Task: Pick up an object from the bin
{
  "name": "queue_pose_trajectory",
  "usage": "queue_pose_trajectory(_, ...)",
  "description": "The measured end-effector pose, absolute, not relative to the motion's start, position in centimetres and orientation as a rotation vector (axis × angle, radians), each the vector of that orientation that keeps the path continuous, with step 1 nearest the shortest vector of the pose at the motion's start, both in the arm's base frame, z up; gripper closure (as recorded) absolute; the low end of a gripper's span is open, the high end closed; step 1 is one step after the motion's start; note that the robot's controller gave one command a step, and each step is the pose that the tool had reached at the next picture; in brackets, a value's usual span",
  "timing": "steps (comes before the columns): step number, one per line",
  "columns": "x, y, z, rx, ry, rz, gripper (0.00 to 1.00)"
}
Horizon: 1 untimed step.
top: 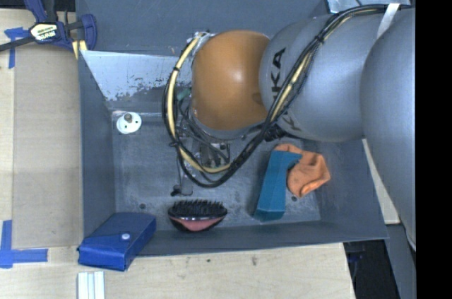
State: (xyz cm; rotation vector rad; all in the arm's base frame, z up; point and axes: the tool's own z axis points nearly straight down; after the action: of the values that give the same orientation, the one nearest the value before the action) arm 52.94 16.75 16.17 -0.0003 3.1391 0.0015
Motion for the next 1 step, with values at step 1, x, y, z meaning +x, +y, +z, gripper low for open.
queue_pose_trajectory(1,50.10,14.12,9.95,-0.028,3.133,0.006,0.00)
